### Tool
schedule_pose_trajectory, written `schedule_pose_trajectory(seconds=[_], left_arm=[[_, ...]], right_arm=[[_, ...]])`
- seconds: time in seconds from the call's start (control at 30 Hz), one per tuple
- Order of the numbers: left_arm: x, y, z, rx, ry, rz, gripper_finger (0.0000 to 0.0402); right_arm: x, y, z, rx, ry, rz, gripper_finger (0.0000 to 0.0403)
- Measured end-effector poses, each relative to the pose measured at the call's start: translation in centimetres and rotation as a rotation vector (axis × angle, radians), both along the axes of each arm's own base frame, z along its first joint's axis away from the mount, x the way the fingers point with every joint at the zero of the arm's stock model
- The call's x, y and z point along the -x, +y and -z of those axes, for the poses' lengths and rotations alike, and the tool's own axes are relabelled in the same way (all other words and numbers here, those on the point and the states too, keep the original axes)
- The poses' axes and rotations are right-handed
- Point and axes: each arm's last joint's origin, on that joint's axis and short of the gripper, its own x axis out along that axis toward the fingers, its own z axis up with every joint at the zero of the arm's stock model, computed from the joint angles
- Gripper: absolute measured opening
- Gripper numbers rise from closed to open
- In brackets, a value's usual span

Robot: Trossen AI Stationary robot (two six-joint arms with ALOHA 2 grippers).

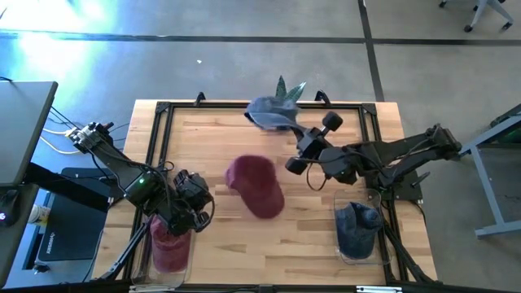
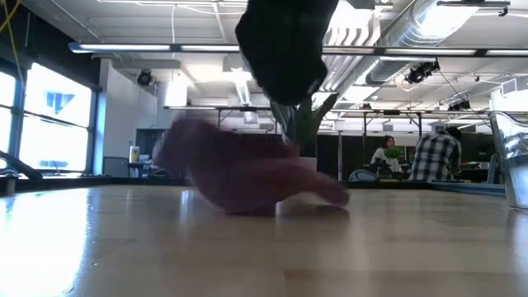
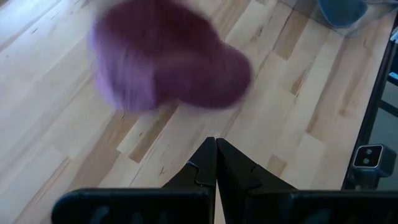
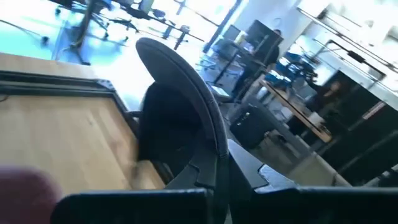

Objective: Pick & Place hat
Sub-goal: Put the blue cap into the right transparent bin

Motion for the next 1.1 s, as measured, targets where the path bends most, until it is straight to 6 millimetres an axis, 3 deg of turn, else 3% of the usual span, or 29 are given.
schedule_pose_trajectory(seconds=[0.2, 0.33, 0.5, 0.67, 0.9, 1.1], left_arm=[[0.3, 0.3, -0.4, 0.002, -0.02, 0.001, 0.0], [1.2, 1.5, -1.3, 0.018, -0.071, -0.067, 0.0], [3.5, 3.7, -2.9, 0.034, -0.145, -0.158, 0.0], [4.7, 4.7, -4.9, -0.057, -0.255, -0.001, 0.0], [3.3, 3.6, -7.5, -0.319, -0.426, 0.315, 0.0], [0.0, 3.0, -6.1, -0.465, -0.356, 0.246, 0.0]], right_arm=[[-0.1, 0.2, -0.4, -0.03, -0.06, -0.026, 0.0006], [0.2, 0.3, -1.8, -0.127, -0.189, -0.167, 0.0006], [1.7, 0.3, -3.5, -0.321, -0.357, -0.363, 0.0008], [4.3, -1.3, -4.6, -0.623, -0.452, -0.502, 0.0006], [6.7, -5.0, -6.1, -0.966, -0.575, -0.631, 0.0007], [7.1, -6.9, -6.3, -1.043, -0.548, -0.718, 0.0006]])
